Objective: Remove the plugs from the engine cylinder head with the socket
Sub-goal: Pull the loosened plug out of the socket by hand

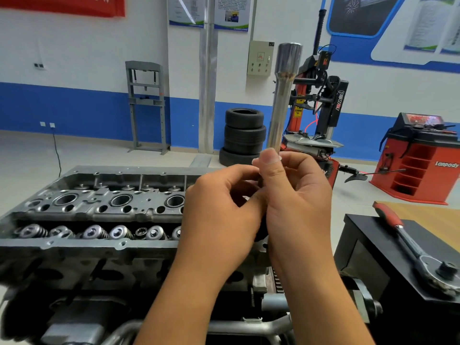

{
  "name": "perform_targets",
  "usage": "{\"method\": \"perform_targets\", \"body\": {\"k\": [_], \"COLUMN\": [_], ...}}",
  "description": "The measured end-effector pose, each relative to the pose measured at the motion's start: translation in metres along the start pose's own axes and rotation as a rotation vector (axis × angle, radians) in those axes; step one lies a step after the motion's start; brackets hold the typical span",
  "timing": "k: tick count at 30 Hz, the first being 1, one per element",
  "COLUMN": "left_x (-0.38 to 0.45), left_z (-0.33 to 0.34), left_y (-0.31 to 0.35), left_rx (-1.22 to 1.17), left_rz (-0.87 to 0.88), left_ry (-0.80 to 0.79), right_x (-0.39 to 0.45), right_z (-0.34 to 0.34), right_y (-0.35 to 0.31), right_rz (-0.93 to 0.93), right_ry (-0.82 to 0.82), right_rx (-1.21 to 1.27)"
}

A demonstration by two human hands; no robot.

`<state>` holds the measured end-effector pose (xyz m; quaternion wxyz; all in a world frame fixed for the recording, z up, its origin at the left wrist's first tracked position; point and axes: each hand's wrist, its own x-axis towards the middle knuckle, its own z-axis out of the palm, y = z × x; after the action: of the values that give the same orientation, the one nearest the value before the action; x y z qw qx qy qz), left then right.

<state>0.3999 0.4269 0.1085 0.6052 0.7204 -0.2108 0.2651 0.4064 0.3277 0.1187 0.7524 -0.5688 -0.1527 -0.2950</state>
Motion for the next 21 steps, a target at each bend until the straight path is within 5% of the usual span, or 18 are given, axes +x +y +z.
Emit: {"method": "perform_targets", "body": {"k": [21], "left_x": [0.0019], "left_z": [-0.0053], "left_y": [0.0024], "left_rx": [-0.072], "left_rz": [-0.011], "left_ry": [-0.1], "right_x": [-0.0001], "right_z": [0.0008], "right_y": [-0.0012], "right_rz": [-0.029], "right_ry": [-0.076], "right_rx": [-0.002]}}
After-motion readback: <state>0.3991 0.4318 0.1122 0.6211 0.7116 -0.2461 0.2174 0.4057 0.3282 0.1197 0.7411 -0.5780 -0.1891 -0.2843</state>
